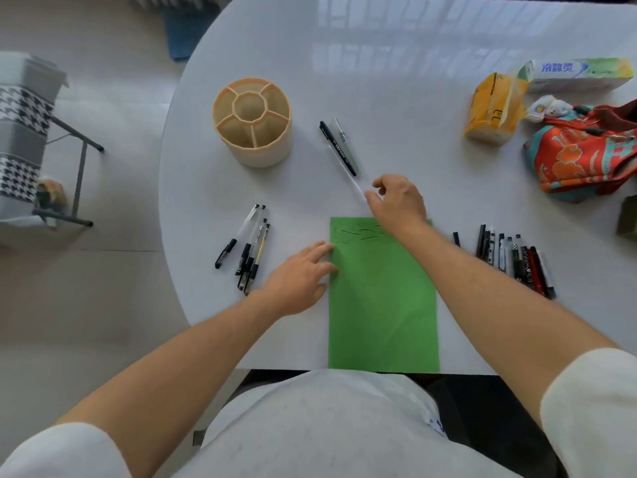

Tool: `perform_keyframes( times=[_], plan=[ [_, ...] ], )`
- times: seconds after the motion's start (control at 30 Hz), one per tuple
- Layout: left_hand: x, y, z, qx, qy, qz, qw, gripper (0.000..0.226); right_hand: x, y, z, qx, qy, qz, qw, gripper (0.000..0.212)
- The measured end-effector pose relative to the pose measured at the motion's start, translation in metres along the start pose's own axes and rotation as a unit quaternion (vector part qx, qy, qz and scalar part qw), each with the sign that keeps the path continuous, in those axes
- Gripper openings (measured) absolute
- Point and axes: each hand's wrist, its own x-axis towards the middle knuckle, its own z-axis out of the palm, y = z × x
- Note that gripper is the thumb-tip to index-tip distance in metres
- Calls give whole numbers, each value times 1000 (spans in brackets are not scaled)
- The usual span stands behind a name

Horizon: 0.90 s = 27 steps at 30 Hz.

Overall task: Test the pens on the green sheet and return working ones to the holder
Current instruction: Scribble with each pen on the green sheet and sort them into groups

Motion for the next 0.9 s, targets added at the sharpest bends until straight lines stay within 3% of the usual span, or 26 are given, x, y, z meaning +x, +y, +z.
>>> perform_keyframes(
  times=[0.1, 0.2, 0.37, 0.43, 0.57, 0.67, 0.77, 0.9],
  plan=[
    [1, 2, -1, -6, -5, -7, 1000, 40, 16, -14, 16, -81, -29, 4, 996, 33],
    [1, 2, 0, -11, -7, -13, 1000, 42, 19, -18, 19, -60, -26, 23, 998, 20],
    [-2, 3, -1, -110, 68, -46, 991, 41, -14, -5, -5, 150, -7, 33, 988, 11],
    [-1, 3, -4, -152, 118, -95, 977, 38, -42, 6, -15, 251, -19, 46, 967, 9],
    [9, 13, -19, -297, 146, -165, 929, 43, -101, 28, -20, 387, -66, 72, 917, 12],
    [17, 27, -28, -354, 133, -148, 914, 40, -139, 34, -14, 451, -83, 103, 883, 14],
    [21, 42, -31, -404, 93, -123, 902, 17, -165, 28, -3, 473, -111, 117, 866, 14],
    [16, 59, -29, -347, 58, -50, 935, 12, -178, 8, 12, 444, -150, 108, 877, 5]
  ],
)
